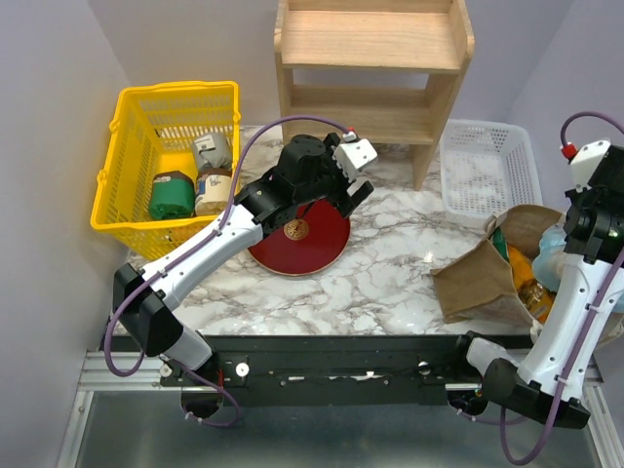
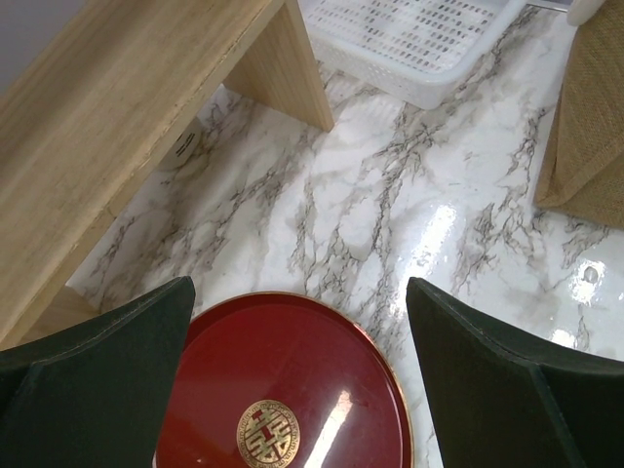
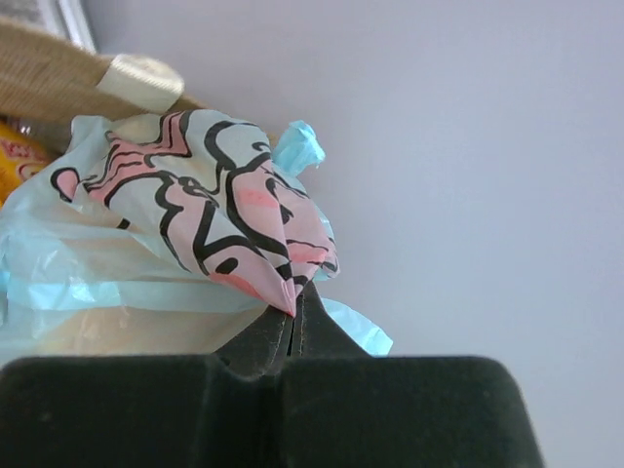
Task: Untie the knot of the grocery bags and take out the mixed food
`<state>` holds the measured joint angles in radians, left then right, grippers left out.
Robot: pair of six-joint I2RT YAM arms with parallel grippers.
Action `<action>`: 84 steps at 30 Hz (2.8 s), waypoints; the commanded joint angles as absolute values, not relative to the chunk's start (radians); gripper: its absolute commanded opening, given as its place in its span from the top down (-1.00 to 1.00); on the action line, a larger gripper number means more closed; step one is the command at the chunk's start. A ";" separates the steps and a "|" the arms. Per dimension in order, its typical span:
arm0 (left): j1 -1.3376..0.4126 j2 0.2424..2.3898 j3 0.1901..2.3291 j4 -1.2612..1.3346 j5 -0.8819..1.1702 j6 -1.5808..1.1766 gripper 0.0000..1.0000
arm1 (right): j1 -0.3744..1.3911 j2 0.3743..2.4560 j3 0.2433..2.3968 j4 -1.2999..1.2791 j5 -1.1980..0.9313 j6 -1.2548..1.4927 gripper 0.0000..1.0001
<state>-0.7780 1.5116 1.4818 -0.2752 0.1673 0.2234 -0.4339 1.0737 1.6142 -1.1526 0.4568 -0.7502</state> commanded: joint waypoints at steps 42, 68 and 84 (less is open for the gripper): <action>-0.772 1.528 1.531 -0.293 0.132 0.244 -0.98 | -0.439 1.147 1.878 -1.034 0.411 -0.726 0.99; -0.773 1.534 1.548 -0.299 0.132 0.242 -0.97 | -0.439 1.172 2.006 -0.948 0.414 -0.753 0.99; -0.762 1.537 1.680 -0.316 0.101 0.164 -0.98 | -0.439 1.217 2.353 -0.645 -0.404 -0.436 0.99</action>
